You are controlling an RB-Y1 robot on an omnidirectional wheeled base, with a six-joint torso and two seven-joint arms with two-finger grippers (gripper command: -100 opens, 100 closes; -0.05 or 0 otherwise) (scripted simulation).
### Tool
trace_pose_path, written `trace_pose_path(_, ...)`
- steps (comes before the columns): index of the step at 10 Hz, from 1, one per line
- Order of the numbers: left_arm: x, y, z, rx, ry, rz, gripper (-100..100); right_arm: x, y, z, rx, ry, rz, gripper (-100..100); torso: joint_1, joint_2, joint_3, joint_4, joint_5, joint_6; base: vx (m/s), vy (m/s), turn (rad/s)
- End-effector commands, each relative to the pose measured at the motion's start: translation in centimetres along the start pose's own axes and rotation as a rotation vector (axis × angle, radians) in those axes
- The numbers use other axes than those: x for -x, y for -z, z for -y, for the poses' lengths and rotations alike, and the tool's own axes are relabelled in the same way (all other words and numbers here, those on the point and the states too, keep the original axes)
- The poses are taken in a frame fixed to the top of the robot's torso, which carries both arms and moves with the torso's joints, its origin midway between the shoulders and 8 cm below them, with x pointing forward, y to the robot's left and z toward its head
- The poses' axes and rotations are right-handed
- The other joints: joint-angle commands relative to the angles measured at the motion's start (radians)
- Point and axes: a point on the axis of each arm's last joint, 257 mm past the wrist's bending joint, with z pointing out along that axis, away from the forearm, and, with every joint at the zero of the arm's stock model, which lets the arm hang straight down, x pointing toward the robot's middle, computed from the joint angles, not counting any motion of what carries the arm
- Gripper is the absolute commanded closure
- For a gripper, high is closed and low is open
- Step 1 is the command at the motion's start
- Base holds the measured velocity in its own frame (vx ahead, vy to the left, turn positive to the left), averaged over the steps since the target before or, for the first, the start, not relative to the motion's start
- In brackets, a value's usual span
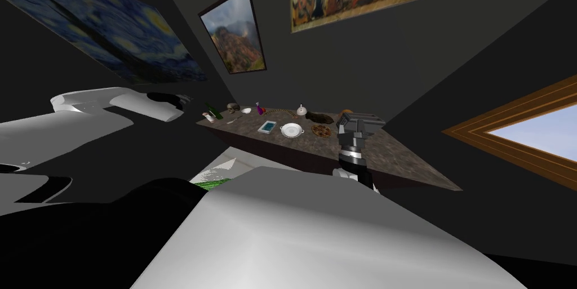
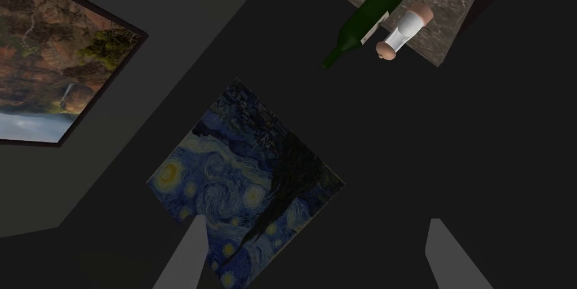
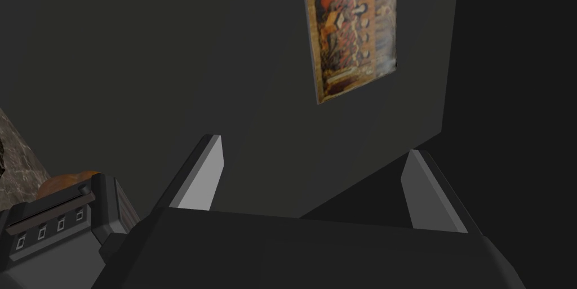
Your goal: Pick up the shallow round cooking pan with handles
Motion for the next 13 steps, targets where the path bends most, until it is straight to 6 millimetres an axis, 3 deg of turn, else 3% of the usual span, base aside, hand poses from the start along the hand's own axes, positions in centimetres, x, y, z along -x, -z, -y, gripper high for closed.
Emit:
trace_pose_path(1, -1.7, 0.0, -2.2, 0.04, -0.057, -0.013, -100, 0.0, 0.0, 0.0, 0.0, 0.0, 0.0, 0, 0.0, 0.0, 0.0, 0.0, 0.0, 0.0, 0.013, 0.02, -0.146)
trace_pose_path(3, -2.5, -0.2, -5.7, 0.102, -0.068, -0.026, -100, 0.0, 0.0, 0.0, 0.0, 0.0, 0.0, 0, 0.002, -0.002, -0.001, 0.0, 0.0, 0.0, 0.015, 0.026, -0.045)
trace_pose_path(5, -3.1, -0.3, -5.6, 0.082, 0.012, -0.037, -100, 0.0, 0.0, 0.0, 0.0, 0.0, 0.0, 0, 0.001, -0.001, -0.001, 0.0, 0.0, 0.0, 0.003, 0.002, 0.009)
trace_pose_path(7, -4.1, -0.5, -7.3, 0.095, 0.068, -0.053, -100, 0.0, 0.0, 0.0, 0.0, 0.0, 0.0, 0, 0.0, 0.0, 0.0, 0.0, 0.0, 0.0, 0.0, 0.0, 0.0)
trace_pose_path(8, -6.4, -0.2, -7.9, 0.117, -0.011, -0.075, -100, 0.0, 0.0, 0.0, 0.0, 0.0, 0.0, 0, 0.0, 0.0, 0.0, 0.0, 0.0, 0.0, 0.012, 0.017, -0.164)
trace_pose_path(10, -9.1, -0.3, -11.2, 0.178, -0.02, -0.117, -100, 0.0, 0.0, 0.0, 0.0, 0.0, 0.0, 0, 0.001, -0.002, -0.001, -0.001, 0.0, 0.0, 0.014, 0.026, -0.035)
trace_pose_path(13, -12.2, -0.6, -11.0, 0.157, 0.078, -0.164, -100, 0.0, 0.0, 0.0, 0.0, 0.0, 0.0, 0, 0.0, -0.001, -0.001, 0.0, 0.0, 0.0, 0.002, 0.002, 0.006)
